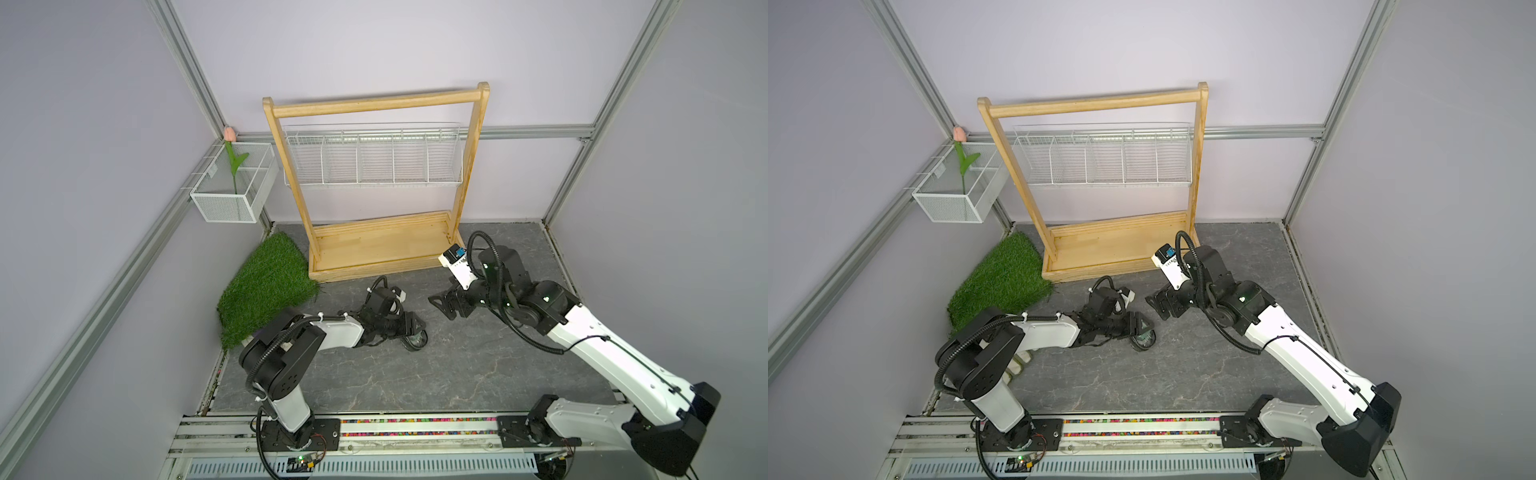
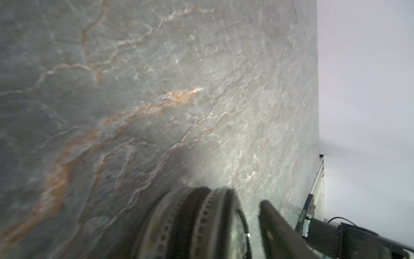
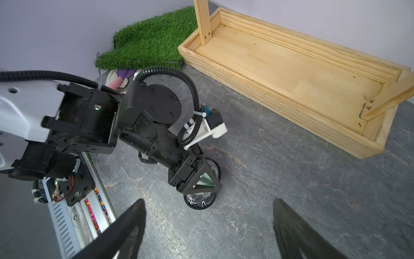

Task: Pack away charging kits
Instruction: Place the storage bag at the center of the board, then reset both arms

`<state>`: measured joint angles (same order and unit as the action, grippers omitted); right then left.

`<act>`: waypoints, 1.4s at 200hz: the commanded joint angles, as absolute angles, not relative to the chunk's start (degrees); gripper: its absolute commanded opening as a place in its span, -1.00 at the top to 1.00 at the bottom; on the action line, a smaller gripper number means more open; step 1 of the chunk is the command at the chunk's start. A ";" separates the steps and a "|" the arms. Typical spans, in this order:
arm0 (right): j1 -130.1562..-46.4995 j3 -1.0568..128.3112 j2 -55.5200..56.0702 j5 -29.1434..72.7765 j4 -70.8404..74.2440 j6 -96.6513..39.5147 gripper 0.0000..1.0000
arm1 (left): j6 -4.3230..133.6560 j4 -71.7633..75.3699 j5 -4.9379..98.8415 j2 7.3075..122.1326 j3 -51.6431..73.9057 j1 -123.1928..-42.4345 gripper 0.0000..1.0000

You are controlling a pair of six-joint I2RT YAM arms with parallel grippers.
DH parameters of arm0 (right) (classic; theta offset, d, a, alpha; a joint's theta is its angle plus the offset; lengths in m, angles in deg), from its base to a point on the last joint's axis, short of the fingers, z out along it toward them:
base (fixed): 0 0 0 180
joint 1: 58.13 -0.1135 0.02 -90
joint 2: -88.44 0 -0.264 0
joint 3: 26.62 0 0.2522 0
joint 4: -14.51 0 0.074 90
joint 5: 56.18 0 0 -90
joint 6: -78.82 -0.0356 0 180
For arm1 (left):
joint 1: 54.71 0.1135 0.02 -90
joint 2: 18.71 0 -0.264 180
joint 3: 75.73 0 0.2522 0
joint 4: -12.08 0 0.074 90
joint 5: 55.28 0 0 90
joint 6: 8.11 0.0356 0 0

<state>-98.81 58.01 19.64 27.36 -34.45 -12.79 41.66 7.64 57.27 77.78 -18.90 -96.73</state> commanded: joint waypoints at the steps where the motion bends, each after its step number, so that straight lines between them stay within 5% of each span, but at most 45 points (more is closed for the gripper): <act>1: -97.81 57.72 20.12 26.69 -32.51 -13.85 -0.79 | 47.84 -5.93 47.07 74.08 -16.95 -96.22 -0.99; 55: -94.28 57.81 21.56 35.99 -33.09 -14.61 -0.79 | 52.71 -31.93 24.48 59.01 -10.20 -93.45 -0.99; 101: -90.54 42.15 28.97 40.88 -8.13 -2.65 -0.79 | 55.41 -35.20 13.69 43.42 -10.48 -85.65 -1.00; 127: -81.93 43.26 25.61 47.43 -7.92 -2.91 -0.79 | 59.76 -23.57 10.39 38.64 -16.28 -77.14 -0.99; 173: -60.67 25.38 28.76 39.98 8.46 -9.62 -0.79 | 77.35 0.95 1.34 41.24 -28.72 -73.21 -1.00; 227: -59.01 13.02 13.12 40.82 33.85 -9.78 -0.79 | 82.69 33.82 8.83 55.10 -40.46 -67.58 -0.99; 254: -58.44 6.13 4.03 39.74 54.79 -9.42 -0.79 | 82.45 37.25 12.59 60.89 -37.69 -64.94 -0.99; 280: -58.34 7.68 -0.32 38.45 54.99 -8.89 -0.79 | 81.02 44.43 16.66 64.73 -39.07 -60.75 -0.99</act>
